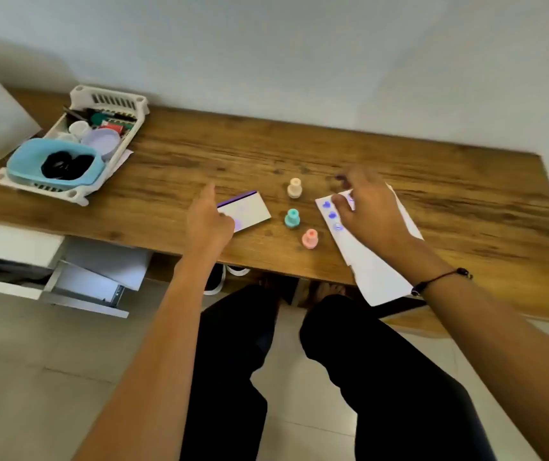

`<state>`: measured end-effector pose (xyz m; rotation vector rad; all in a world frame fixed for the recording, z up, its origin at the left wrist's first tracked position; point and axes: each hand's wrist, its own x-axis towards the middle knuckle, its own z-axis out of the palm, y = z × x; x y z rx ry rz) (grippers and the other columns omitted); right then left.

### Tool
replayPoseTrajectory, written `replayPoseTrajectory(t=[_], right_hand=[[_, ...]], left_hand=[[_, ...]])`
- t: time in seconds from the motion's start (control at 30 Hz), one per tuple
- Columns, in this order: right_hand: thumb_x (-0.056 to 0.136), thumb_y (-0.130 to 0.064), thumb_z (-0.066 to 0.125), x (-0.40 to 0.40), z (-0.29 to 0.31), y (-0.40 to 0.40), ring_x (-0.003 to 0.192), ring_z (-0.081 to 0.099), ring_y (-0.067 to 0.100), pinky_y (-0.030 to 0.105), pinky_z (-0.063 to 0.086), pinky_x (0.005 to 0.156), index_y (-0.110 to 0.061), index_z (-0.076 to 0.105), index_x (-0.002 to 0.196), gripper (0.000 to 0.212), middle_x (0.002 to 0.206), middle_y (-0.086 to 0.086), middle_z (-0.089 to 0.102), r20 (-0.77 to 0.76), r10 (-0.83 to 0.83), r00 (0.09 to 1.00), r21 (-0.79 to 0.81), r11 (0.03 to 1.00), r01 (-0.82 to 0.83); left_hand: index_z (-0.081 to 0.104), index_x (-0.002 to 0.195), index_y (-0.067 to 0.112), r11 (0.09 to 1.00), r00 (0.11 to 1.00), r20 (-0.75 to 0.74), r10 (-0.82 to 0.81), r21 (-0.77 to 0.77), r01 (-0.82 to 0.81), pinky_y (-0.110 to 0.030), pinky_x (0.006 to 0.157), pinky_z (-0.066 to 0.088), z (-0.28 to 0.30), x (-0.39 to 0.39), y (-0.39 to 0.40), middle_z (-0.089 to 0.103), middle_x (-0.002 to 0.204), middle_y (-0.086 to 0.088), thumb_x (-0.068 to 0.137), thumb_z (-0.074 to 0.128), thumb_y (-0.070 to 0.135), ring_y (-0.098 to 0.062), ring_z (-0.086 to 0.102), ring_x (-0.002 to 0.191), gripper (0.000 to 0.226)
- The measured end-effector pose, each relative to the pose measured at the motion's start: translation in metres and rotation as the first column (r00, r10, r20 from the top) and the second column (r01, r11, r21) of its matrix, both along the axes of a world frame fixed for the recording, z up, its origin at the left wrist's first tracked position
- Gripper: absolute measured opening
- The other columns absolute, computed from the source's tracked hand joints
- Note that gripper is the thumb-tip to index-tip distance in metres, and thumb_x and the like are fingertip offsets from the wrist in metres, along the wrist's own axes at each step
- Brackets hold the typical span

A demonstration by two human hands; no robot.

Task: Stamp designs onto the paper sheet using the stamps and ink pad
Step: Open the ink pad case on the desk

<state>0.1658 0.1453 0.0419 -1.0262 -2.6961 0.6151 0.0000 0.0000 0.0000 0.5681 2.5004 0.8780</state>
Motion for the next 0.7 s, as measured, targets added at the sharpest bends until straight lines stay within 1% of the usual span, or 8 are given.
replayPoseTrajectory(t=[0.07,0.13,0.27,0.37,0.47,0.53,0.6,0.7], right_hand=[[0.087,-0.014,0.054,-0.033,-0.011,-0.011,0.11,0.055,0.031,0.034,0.042,0.087,-0.004,0.056,0.115,0.03,0.116,0.016,0.061,0.006,0.16,0.987,0.025,0.987,-0.16],[0.089,-0.024,0.053,-0.065,-0.017,-0.031,0.112,0.053,0.031,0.035,0.042,0.088,-0.004,0.054,0.117,0.034,0.12,0.016,0.059,0.088,0.233,0.969,0.009,0.972,-0.235],[0.083,-0.052,0.054,-0.118,-0.046,-0.06,0.12,0.043,0.036,0.038,0.037,0.096,-0.003,0.038,0.127,0.068,0.129,0.023,0.05,0.255,0.17,0.952,-0.067,0.985,-0.158],[0.073,-0.06,0.06,-0.138,-0.07,-0.073,0.122,0.038,0.037,0.041,0.04,0.095,-0.006,0.032,0.131,0.084,0.13,0.024,0.045,0.326,0.058,0.944,-0.077,0.996,-0.035],[0.077,-0.056,0.057,-0.15,-0.081,-0.08,0.123,0.036,0.039,0.046,0.042,0.096,-0.006,0.034,0.129,0.076,0.13,0.025,0.043,0.333,-0.037,0.942,-0.048,0.997,0.056],[0.085,-0.041,0.052,-0.155,-0.085,-0.085,0.124,0.036,0.039,0.048,0.042,0.098,-0.004,0.035,0.128,0.059,0.131,0.026,0.042,0.329,-0.058,0.943,-0.012,0.998,0.065],[0.087,-0.03,0.048,-0.158,-0.087,-0.087,0.123,0.036,0.04,0.049,0.041,0.1,-0.003,0.035,0.127,0.05,0.131,0.027,0.042,0.326,-0.067,0.943,0.019,0.998,0.064],[0.087,-0.029,0.048,-0.16,-0.085,-0.087,0.122,0.038,0.041,0.051,0.043,0.098,-0.004,0.036,0.124,0.047,0.128,0.029,0.045,0.321,-0.055,0.945,0.018,0.998,0.052]], left_hand=[[0.024,0.148,0.011,0.995,1.0,0.003,-0.013,-0.098,0.013,-0.038,0.109,0.037,-0.015,-0.016,-0.01,0.04,0.147,-0.014,0.086,0.053,0.004,-0.028,0.04,0.135,0.068],[0.022,0.148,0.011,0.969,0.995,0.027,-0.096,-0.227,0.1,-0.038,0.107,0.035,-0.026,-0.026,-0.016,0.038,0.146,-0.016,0.085,0.056,0.01,-0.031,0.037,0.135,0.072],[0.02,0.147,0.013,0.947,0.981,0.057,-0.184,-0.257,0.192,-0.039,0.106,0.034,-0.029,-0.035,-0.013,0.032,0.144,-0.018,0.084,0.056,0.012,-0.035,0.035,0.132,0.072],[0.019,0.146,0.009,0.946,0.973,0.052,-0.225,-0.229,0.23,-0.038,0.107,0.033,-0.035,-0.035,-0.013,0.027,0.142,-0.018,0.081,0.057,0.005,-0.035,0.033,0.132,0.076],[0.017,0.147,0.006,0.937,0.961,0.056,-0.272,-0.211,0.278,-0.04,0.11,0.03,-0.037,-0.034,-0.016,0.024,0.14,-0.019,0.075,0.058,0.0,-0.036,0.029,0.131,0.083],[0.017,0.146,0.005,0.928,0.953,0.061,-0.296,-0.219,0.302,-0.042,0.111,0.029,-0.039,-0.033,-0.017,0.023,0.139,-0.02,0.075,0.063,0.005,-0.037,0.029,0.129,0.085],[0.022,0.144,0.004,0.931,0.954,0.022,-0.3,-0.21,0.297,-0.039,0.11,0.029,-0.041,-0.033,-0.018,0.025,0.138,-0.02,0.076,0.067,0.013,-0.037,0.03,0.127,0.082],[0.031,0.139,0.004,0.946,0.959,-0.051,-0.277,-0.189,0.263,-0.036,0.105,0.031,-0.044,-0.031,-0.019,0.029,0.135,-0.019,0.078,0.067,0.02,-0.036,0.035,0.123,0.072]])
